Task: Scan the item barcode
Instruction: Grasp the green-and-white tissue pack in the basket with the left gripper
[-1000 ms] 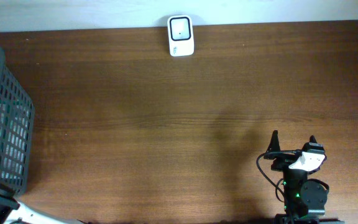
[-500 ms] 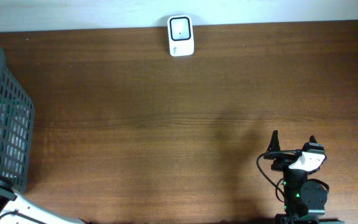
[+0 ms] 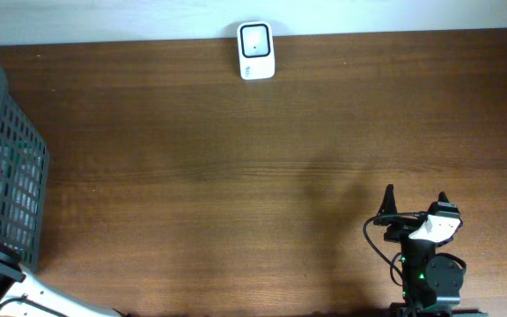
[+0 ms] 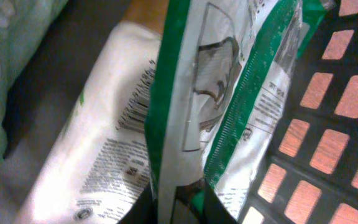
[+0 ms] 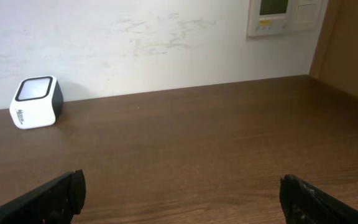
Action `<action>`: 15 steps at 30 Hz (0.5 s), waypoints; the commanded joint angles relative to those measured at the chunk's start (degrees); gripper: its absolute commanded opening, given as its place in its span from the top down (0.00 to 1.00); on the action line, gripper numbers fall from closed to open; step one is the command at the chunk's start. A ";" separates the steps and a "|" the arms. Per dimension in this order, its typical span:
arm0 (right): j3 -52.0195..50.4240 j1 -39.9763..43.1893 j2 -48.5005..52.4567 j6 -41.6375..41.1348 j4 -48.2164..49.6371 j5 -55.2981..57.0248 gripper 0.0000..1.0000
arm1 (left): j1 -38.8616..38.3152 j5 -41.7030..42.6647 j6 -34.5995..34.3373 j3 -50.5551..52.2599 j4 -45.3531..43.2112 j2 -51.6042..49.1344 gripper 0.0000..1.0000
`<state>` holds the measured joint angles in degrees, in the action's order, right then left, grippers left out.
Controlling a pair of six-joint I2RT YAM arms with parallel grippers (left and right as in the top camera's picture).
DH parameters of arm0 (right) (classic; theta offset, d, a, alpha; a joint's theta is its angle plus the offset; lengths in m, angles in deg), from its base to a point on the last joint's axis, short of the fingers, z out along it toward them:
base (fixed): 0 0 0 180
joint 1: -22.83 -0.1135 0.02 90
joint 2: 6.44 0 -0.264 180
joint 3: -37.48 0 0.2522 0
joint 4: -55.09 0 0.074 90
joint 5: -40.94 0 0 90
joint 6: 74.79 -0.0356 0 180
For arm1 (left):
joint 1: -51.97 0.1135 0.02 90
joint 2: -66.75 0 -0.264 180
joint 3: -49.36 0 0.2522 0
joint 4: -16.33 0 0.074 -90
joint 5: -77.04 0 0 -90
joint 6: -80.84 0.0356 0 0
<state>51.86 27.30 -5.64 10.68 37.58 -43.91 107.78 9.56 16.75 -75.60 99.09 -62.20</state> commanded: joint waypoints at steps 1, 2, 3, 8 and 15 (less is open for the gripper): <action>-0.31 0.42 -0.44 -0.17 -0.35 0.87 0.02 | -0.42 0.85 -4.00 -6.10 2.34 -0.87 0.83; -0.31 0.42 -0.44 -0.17 -0.35 0.87 0.01 | -0.44 0.85 -4.57 -7.39 2.82 -0.76 0.82; -0.31 0.42 -0.44 -0.17 -0.35 0.87 0.02 | -0.55 0.87 -5.68 -9.99 3.76 -0.57 0.79; -0.31 0.42 -0.44 -0.17 -0.35 0.87 0.02 | -1.25 1.07 -5.92 -10.19 4.11 -0.70 0.95; -0.31 0.42 -0.44 -0.17 -0.35 0.87 0.02 | -2.19 1.60 -6.16 -10.03 4.04 0.35 1.00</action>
<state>51.86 27.30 -5.64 10.70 37.58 -43.91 105.79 9.60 11.18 -84.08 102.56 -62.94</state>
